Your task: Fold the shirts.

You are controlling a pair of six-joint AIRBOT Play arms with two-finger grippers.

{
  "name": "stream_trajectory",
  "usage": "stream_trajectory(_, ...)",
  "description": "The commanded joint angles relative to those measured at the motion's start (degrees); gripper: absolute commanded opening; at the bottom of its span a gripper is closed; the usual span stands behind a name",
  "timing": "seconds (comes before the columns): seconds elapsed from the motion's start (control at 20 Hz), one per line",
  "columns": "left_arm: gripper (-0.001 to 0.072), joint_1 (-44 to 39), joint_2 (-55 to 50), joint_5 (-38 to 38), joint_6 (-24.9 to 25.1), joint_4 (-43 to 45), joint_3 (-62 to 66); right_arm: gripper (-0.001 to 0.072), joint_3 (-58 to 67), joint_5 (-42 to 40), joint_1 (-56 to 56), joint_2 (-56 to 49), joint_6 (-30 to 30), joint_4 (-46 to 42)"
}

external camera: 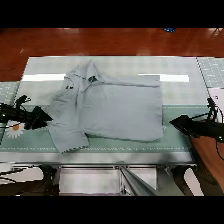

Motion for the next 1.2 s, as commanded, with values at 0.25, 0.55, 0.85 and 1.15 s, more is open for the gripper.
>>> stream_trajectory(0.25, 0.0016, -5.3, -0.2, 0.7, 2.1, 0.0, 0.9, 0.0408, -0.1, 6.6, -5.6, 0.0, 7.0, -11.5)
stream_trajectory(0.55, 0.0016, -5.3, -0.2, 0.6, 2.1, 0.0, 0.8, 0.0408, -7.7, 3.0, 2.3, 0.0, 7.9, -5.7)
stream_trajectory(0.85, 0.0016, -5.3, -0.2, 0.7, 2.1, 0.0, 0.8, 0.0407, -7.8, -5.6, 10.1, -7.1, 8.9, 0.7)
stream_trajectory(1.15, 0.0016, -5.3, -0.2, 1.6, 2.0, -0.9, 0.9, 0.0133, -5.1, -17.5, 20.8, -19.9, -0.6, 17.2)
